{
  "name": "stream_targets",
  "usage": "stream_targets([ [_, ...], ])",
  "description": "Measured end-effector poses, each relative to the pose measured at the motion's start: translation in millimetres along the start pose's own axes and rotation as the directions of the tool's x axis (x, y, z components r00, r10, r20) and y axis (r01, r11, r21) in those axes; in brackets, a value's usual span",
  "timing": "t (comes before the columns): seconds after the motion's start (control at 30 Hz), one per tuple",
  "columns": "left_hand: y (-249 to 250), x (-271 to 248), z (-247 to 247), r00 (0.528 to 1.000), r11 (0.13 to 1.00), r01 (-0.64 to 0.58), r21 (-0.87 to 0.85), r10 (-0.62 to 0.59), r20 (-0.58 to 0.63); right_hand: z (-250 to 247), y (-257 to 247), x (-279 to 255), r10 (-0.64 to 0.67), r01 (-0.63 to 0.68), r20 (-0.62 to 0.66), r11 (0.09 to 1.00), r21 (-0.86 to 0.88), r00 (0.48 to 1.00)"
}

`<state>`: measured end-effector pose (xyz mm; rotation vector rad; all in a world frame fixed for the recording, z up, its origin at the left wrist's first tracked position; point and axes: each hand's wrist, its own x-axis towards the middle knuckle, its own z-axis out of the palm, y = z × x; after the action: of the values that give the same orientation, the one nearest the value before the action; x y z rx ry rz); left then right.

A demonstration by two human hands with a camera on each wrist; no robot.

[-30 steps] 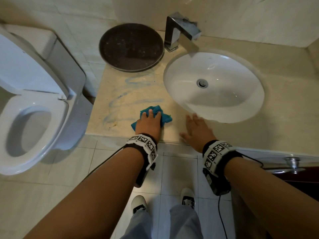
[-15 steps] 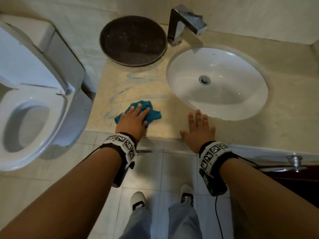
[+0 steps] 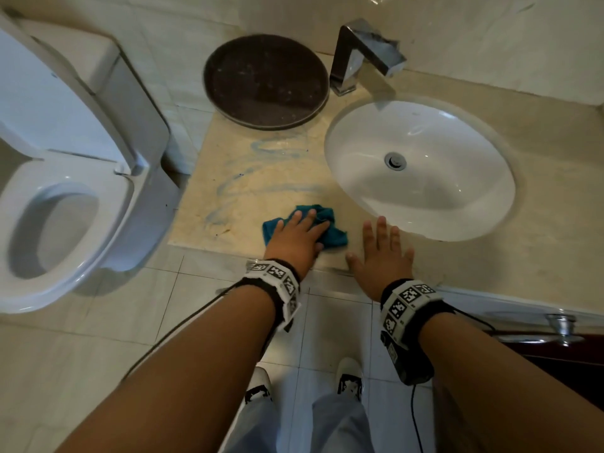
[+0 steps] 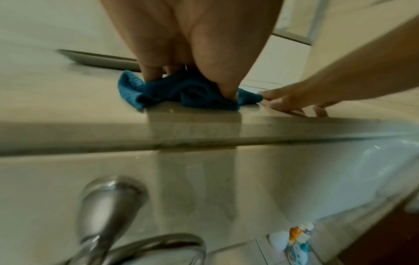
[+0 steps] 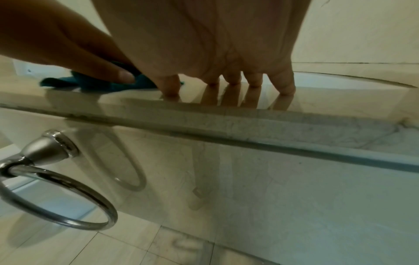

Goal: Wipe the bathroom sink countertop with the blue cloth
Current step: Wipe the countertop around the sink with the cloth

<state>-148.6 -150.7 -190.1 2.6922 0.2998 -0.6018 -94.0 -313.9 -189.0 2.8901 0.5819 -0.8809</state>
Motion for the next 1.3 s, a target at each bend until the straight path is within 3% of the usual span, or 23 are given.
stream_targets([
  [0.13,-36.8,-18.5,-6.2,0.983,0.982,0.136,-0.128,-0.15,-0.107,-1.4,2.2,-0.8,-0.014,0.014,0.012,1.0,0.018,1.0],
  [0.23,-40.6,-18.9,-9.7,0.97,0.979,0.189,-0.081,-0.199,-0.142,-0.6,2.1,-0.5,-0.021,0.021,0.004,0.999,0.03,1.0],
  [0.3,-25.4,-15.3,-7.8,0.972,0.985,0.168,-0.038,-0.172,-0.158,1.1,2.3,-0.2,-0.025,0.026,-0.019,0.999,0.027,0.999],
  [0.47,28.9,1.4,13.8,0.994,0.999,-0.025,0.036,0.028,-0.104,4.5,2.2,2.7,-0.013,0.013,-0.056,1.0,0.009,0.998],
  [0.6,15.6,2.8,15.5,0.991,0.999,-0.046,-0.013,0.044,-0.125,3.7,2.7,2.1,-0.015,0.015,-0.063,1.0,0.002,0.998],
  [0.73,-32.9,-24.7,3.8,0.963,0.989,0.086,-0.119,-0.113,-0.245,-2.5,3.3,-1.8,-0.023,0.024,-0.027,1.0,0.017,0.999],
  [0.8,-57.1,-37.4,-6.5,0.954,0.977,0.177,-0.118,-0.2,-0.223,-11.6,0.5,-1.2,-0.035,0.036,-0.052,0.999,0.022,0.998],
  [0.9,-70.6,-42.2,-17.8,0.95,0.967,0.246,-0.06,-0.253,-0.184,-26.5,-16.3,5.4,-0.163,0.166,-0.12,0.986,0.022,0.979],
  [0.97,-63.1,-38.1,-19.7,0.957,0.975,0.221,-0.011,-0.219,-0.188,-27.6,-31.7,11.3,-0.222,0.224,-0.075,0.974,0.022,0.972],
  [1.03,-48.0,-31.3,-16.1,0.971,0.991,0.136,0.005,-0.132,-0.2,-21.3,-42.2,15.3,-0.193,0.193,-0.024,0.981,0.016,0.981],
  [1.13,-23.4,-15.3,-4.5,0.986,0.999,-0.012,0.039,0.018,-0.165,-9.8,-43.5,16.7,-0.158,0.159,-0.06,0.987,-0.001,0.986],
  [1.23,-17.9,-2.1,4.7,0.997,0.999,-0.044,0.014,0.045,-0.065,-6.6,-41.3,16.6,-0.158,0.16,-0.086,0.987,0.023,0.984],
  [1.3,-31.4,-3.2,4.0,0.996,1.0,-0.015,-0.008,0.014,-0.084,-4.6,-40.8,16.6,-0.161,0.163,-0.085,0.987,0.009,0.983],
])
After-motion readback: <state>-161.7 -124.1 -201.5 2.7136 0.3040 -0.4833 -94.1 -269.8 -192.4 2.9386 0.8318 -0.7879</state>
